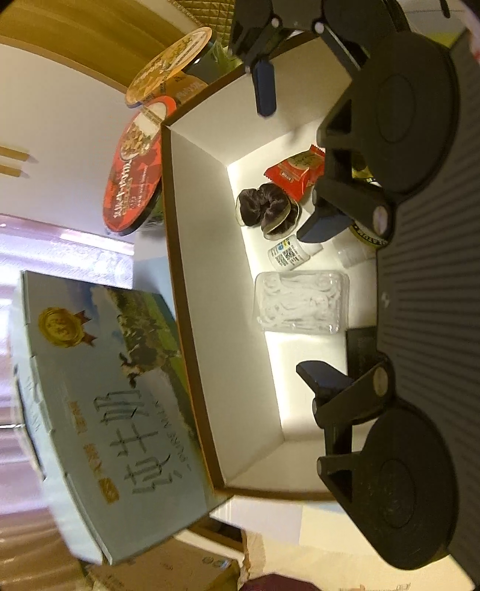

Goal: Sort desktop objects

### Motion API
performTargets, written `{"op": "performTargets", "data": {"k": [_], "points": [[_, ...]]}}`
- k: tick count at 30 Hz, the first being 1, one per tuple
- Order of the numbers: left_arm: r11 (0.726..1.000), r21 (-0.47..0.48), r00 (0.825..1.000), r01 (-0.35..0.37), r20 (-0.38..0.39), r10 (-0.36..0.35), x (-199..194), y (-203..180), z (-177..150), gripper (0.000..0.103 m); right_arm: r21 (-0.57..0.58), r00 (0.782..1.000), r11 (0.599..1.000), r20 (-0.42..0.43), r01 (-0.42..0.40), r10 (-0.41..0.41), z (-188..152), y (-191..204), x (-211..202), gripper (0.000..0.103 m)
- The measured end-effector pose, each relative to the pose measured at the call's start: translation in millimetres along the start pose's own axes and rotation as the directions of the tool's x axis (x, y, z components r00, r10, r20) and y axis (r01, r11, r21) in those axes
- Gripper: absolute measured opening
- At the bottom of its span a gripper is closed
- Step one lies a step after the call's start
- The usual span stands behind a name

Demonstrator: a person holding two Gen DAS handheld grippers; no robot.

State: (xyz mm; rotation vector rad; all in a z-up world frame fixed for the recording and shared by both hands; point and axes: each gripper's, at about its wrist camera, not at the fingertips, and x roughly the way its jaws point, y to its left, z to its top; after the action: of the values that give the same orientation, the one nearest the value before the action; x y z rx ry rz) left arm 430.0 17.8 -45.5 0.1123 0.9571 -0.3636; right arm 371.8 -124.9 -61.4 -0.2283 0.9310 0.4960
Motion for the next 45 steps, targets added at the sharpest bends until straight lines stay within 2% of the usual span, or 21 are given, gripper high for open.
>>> {"op": "performTargets", "data": {"k": [6,11,13,18,31,34,45], "points": [[0.998,-0.001,0.995,-0.069,0.076,0.069,-36.6,-1.2,-15.1,0.085,0.107,0.995,0.993,0.089,0.043,-0.053,-15.3,11.0,-36.5,0.101],[0.991,-0.003,0.984,-0.13,0.125,0.13,-70.4,-6.5,-32.1,0.088,0.208,0.988,0.976,0.127,0.063,-0.091,-31.9,20.4,-62.8,0.101],[0.989,-0.016,0.979,-0.147,0.138,0.148,-83.1,-8.7,-41.8,0.095,0.239,0.986,0.969,0.135,0.064,-0.098,-40.1,25.3,-73.0,0.101],[0.983,-0.062,0.974,-0.173,0.137,0.18,-112.1,-15.3,-71.5,0.096,0.296,0.984,0.953,0.134,0.072,-0.116,-59.5,36.9,-93.3,0.101],[0.963,-0.138,0.957,-0.233,0.145,0.252,-179.3,-40.9,-141.0,0.1,0.327,0.981,0.945,0.182,0.004,-0.067,-103.9,74.1,-147.5,0.101],[0.96,-0.134,0.953,-0.245,0.149,0.264,-192.1,-48.7,-155.9,0.1,0.322,0.983,0.947,0.17,0.014,-0.072,-115.9,81.4,-155.6,0.101],[0.956,-0.175,0.957,-0.235,0.133,0.259,-226.1,-71.4,-196.6,0.1,0.261,0.982,0.964,0.169,0.043,-0.089,-147.6,108.1,-184.7,0.101]]}}
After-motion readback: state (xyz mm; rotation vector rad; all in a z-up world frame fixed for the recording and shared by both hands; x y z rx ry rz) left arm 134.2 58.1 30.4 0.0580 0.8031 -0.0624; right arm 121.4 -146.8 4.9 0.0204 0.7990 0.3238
